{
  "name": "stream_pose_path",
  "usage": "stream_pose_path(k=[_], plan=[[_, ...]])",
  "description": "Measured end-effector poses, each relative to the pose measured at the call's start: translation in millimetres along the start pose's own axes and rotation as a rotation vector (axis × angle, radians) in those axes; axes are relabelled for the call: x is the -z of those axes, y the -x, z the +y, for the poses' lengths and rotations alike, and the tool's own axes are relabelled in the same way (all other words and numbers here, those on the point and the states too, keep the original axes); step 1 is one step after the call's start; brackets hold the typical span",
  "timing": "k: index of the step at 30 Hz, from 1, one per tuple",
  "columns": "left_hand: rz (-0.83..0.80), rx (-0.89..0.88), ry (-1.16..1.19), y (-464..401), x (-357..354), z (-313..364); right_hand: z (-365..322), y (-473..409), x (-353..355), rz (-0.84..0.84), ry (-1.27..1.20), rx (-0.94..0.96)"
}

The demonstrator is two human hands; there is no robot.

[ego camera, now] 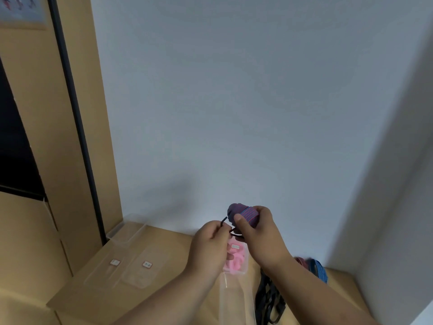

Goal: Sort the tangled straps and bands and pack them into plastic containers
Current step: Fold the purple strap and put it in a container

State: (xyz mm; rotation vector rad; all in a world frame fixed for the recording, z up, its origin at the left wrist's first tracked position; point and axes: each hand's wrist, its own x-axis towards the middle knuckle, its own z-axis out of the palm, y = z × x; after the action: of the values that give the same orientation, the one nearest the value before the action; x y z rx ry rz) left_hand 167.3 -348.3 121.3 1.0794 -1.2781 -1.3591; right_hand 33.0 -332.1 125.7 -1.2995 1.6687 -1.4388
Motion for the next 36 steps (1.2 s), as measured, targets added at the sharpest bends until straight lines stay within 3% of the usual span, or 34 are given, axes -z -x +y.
stream_pose_path(k=[3,5,10,15,18,20,22,26,29,31,36], plan=[[-0.005,-0.132,-0.156,-6.6,4.2,-8.7,-1.9,4.4,4.0,-0.005,0.268,0.062],[-0.035,-0.227,-0.239,-7.4,7.2,-12.4,-4.7,5.7,5.4,0.020,0.318,0.089],[-0.188,-0.153,0.128,1.1,4.5,-19.2,-6.5,-3.3,12.3,0.143,0.063,-0.040],[-0.139,-0.014,0.452,-7.9,6.9,-20.2,-5.8,-9.9,21.9,0.234,0.035,-0.066],[-0.111,0.006,0.502,-10.3,17.4,-19.3,-0.7,-21.5,42.4,0.305,0.170,-0.111],[-0.099,-0.019,0.384,-15.8,22.4,-21.0,0.6,-22.1,49.1,0.330,0.236,-0.091],[-0.104,-0.015,0.322,-18.5,19.0,-20.9,-2.4,-19.7,43.3,0.281,0.267,-0.041],[-0.187,0.107,0.228,-16.7,12.1,-23.4,-14.6,-10.7,27.6,0.066,-0.083,-0.055],[-0.244,0.151,0.107,-18.2,17.3,-32.5,-22.3,-6.6,27.7,-0.061,-0.182,-0.026],[-0.246,0.067,0.059,-21.4,21.4,-36.1,-24.8,-3.6,25.8,-0.170,-0.169,0.000],[-0.414,-0.570,-0.463,-35.9,34.1,-10.4,-25.0,2.1,24.1,-0.393,-0.120,-0.092]])
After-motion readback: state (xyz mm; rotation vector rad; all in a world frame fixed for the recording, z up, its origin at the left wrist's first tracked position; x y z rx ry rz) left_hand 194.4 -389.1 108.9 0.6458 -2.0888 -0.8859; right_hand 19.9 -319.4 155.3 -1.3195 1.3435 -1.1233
